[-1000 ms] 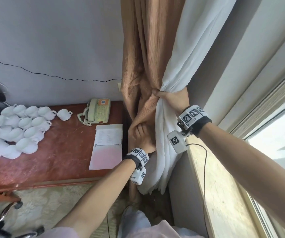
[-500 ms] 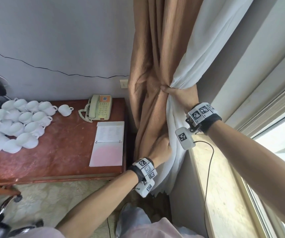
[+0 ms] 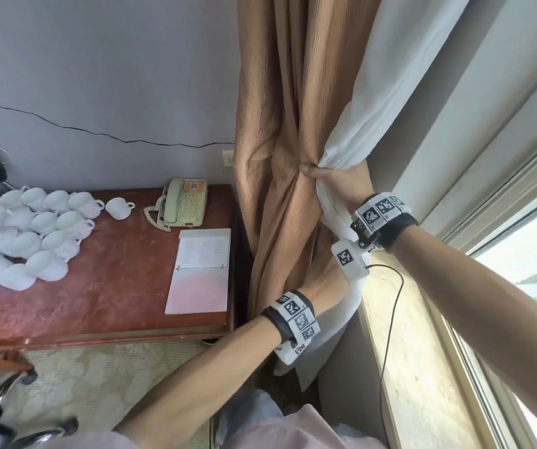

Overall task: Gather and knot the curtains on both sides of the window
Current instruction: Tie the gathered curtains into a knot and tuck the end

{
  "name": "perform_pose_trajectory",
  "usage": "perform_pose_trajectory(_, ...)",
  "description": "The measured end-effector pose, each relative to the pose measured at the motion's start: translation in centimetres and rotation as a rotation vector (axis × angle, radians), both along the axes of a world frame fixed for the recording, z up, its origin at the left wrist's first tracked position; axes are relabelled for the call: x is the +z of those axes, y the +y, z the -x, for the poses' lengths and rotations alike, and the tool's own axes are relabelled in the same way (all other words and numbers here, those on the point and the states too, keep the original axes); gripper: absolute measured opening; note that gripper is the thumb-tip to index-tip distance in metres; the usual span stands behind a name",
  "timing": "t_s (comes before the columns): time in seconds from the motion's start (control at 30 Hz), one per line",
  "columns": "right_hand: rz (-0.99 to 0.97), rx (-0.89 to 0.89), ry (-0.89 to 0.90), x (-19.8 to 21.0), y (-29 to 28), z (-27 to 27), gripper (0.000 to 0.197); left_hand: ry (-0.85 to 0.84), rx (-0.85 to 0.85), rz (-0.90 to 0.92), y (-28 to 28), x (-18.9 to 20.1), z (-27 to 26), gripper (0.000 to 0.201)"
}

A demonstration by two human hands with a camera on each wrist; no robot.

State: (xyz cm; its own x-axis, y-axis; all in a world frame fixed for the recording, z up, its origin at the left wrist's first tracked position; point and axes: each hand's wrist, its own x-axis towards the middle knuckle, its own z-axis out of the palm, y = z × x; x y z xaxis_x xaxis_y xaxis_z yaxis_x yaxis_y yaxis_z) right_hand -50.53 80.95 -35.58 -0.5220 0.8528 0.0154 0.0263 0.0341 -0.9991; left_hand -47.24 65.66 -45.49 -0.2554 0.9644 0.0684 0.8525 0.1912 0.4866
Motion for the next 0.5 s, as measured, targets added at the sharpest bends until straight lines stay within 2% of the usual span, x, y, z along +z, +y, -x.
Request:
perform_pose_trajectory(0.03,-0.016,0.003,-0.031,0.3,0.1,-0.3,0.07,0.09,-0.017,-0.002,-0.3,-0.3,0.2,0.042)
perform_pose_trajectory(0.13,-0.044,0.016,-0.037,0.4,0.4,-0.6,0.078,0.136,-0.021,-0.044,-1.0,-2.2,1.5,0.044)
perform_pose_trajectory(0.2,-0.04,0.023,-0.035,0.3,0.3,-0.3,0.082,0.069,0.088,-0.099,-1.5,-2.4,2.0,0.039)
perform_pose_trajectory(0.33,-0.045,0.02,-0.019,0.5,0.0,0.1,0.075,0.02,0.356,-0.181,-1.6,-2.2,3.8,0.023)
perform_pose_trajectory(0.4,-0.037,0.006,-0.015,0.5,-0.3,0.3,0.073,-0.007,0.413,-0.184,-1.1,-2.2,4.6,0.023)
perform_pose_trajectory(0.5,-0.038,-0.012,-0.025,0.5,-0.4,0.6,0.081,0.051,0.463,-0.154,-0.5,-3.2,5.9,0.031)
